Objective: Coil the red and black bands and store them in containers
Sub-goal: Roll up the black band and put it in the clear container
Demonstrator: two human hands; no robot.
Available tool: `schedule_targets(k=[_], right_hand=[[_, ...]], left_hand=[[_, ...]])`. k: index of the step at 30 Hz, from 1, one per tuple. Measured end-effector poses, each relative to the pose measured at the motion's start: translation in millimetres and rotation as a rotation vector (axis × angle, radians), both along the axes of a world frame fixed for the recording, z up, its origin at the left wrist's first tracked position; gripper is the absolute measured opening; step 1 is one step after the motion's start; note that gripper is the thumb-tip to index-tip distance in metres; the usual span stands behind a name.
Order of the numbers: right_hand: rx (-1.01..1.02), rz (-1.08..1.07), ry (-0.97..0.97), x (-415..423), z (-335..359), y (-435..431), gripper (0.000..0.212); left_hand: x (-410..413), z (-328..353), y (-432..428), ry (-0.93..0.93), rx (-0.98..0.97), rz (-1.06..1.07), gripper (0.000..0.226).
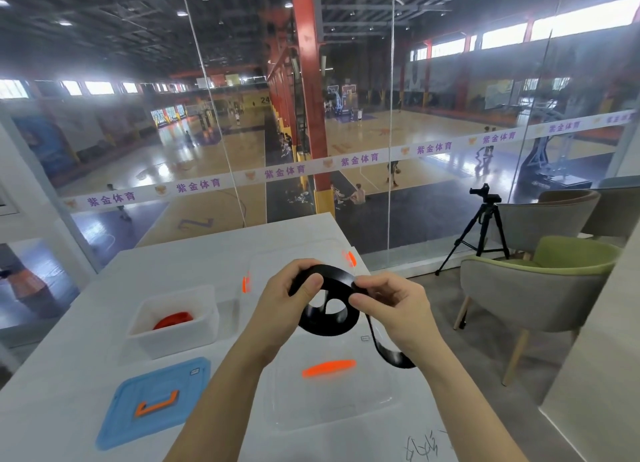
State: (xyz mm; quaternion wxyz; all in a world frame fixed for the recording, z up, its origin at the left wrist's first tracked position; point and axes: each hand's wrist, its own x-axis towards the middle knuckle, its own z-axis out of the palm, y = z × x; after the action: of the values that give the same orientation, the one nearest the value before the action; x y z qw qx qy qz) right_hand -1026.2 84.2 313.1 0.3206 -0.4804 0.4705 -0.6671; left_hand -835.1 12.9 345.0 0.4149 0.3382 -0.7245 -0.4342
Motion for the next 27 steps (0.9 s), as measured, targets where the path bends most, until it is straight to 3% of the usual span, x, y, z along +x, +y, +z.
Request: schedule_targets(k=[3, 8, 14, 22, 27], right_hand=[[-0.015, -0.011, -0.061, 5, 0, -1, 0.039], [-0.026, -0.044, -0.127, 9, -6, -4, 0.032], [-0.014, -0.075, -0.142, 10, -9, -6, 0.027], [-0.042, -0.13, -0.155, 10, -8, -6, 0.027], [-0.031, -0.115, -0.049, 11, -10, -10, 0.035]], left_hand=[[-5, -1, 4, 0.08, 0.021, 0.034, 0.017], [-10, -4, 3, 0.264, 0.1, 0.1, 0.021], [-13, -3, 0, 0.502, 0.263, 0.134, 0.046], [0, -11, -3, 0.273, 0.369, 0.038, 0.03], [8, -10, -2, -0.033, 0.092, 0.038, 0.03]])
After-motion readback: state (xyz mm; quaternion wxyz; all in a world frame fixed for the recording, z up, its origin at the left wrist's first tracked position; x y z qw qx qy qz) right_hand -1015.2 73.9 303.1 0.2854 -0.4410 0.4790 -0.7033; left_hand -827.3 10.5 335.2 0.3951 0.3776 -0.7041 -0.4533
